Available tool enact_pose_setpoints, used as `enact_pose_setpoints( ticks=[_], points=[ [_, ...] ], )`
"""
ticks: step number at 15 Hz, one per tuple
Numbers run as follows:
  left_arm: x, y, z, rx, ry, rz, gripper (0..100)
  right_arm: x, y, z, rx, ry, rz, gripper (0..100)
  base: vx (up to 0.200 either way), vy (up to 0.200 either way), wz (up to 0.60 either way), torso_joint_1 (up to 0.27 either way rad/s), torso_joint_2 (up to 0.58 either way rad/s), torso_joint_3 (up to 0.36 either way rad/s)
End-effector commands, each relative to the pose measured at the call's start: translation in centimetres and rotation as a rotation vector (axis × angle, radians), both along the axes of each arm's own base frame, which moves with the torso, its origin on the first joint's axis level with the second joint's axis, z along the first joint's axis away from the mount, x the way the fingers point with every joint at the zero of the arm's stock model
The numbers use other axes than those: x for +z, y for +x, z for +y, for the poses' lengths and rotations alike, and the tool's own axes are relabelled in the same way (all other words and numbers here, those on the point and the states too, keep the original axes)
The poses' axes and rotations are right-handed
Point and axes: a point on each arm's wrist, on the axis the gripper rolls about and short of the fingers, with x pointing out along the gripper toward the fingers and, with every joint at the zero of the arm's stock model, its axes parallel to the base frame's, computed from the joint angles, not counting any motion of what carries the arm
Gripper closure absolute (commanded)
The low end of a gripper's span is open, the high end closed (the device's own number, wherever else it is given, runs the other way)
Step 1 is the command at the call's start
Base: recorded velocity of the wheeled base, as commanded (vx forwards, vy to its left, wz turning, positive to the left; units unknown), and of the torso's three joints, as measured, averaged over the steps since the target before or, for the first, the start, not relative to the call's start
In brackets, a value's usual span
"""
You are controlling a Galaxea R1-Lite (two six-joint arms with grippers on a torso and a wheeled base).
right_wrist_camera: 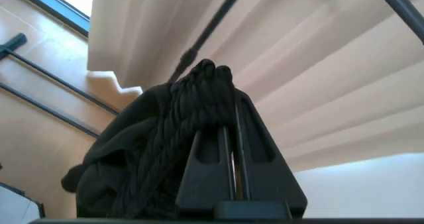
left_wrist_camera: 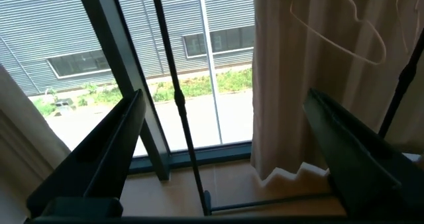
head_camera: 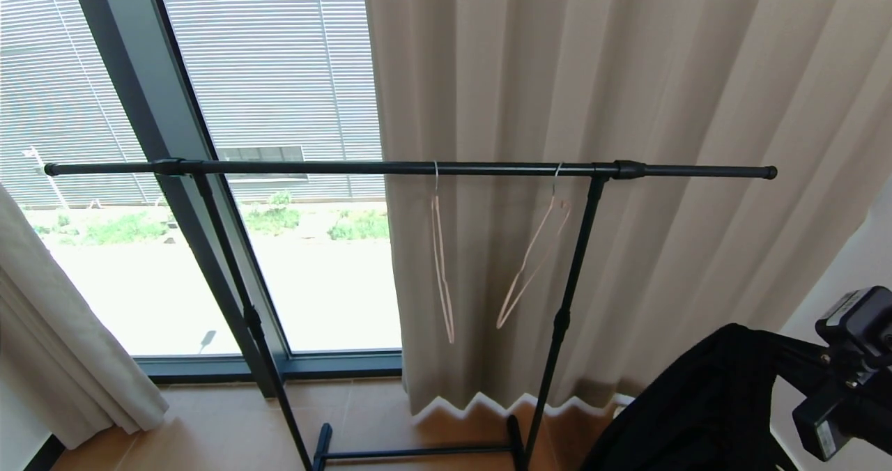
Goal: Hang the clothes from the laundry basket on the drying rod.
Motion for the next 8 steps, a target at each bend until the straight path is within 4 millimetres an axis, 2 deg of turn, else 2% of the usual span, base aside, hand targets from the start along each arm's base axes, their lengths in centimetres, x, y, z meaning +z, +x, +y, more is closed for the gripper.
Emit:
enact_pose_setpoints(
  ticks=[1, 2, 3, 4, 6, 7, 8],
  points=[
    [0.2, 0.8, 0.0, 0.03, -0.002, 0.096, 0, 0.2, 2.4, 2.3, 0.067, -0.002, 0.048, 100, 0.0, 0.0, 0.0, 0.0, 0.0, 0.0],
    [0.2, 1.5, 0.0, 0.01, -0.009, 0.175, 0, 0.4, 4.1, 4.7, 0.108, 0.041, 0.088, 100, 0.0, 0.0, 0.0, 0.0, 0.0, 0.0],
    [0.7, 2.0, -0.1, -0.011, -0.022, 0.217, 0, 0.5, 4.8, 5.6, 0.115, 0.064, 0.099, 100, 0.0, 0.0, 0.0, 0.0, 0.0, 0.0],
    [3.1, 3.6, -0.1, -0.052, -0.094, 0.299, 0, 0.8, 6.6, 7.6, 0.097, 0.136, 0.136, 100, 0.0, 0.0, 0.0, 0.0, 0.0, 0.0],
    [6.4, 7.2, -0.5, -0.139, -0.226, 0.423, 0, 1.9, 9.2, 9.6, 0.012, 0.251, 0.174, 100, 0.0, 0.0, 0.0, 0.0, 0.0, 0.0],
    [7.5, 8.7, -1.0, -0.189, -0.284, 0.468, 0, 2.1, 10.4, 10.5, -0.024, 0.295, 0.197, 100, 0.0, 0.0, 0.0, 0.0, 0.0, 0.0],
    [8.6, 11.3, -2.5, -0.253, -0.393, 0.57, 0, 2.0, 11.9, 11.5, -0.073, 0.341, 0.214, 100, 0.0, 0.0, 0.0, 0.0, 0.0, 0.0]
  ],
)
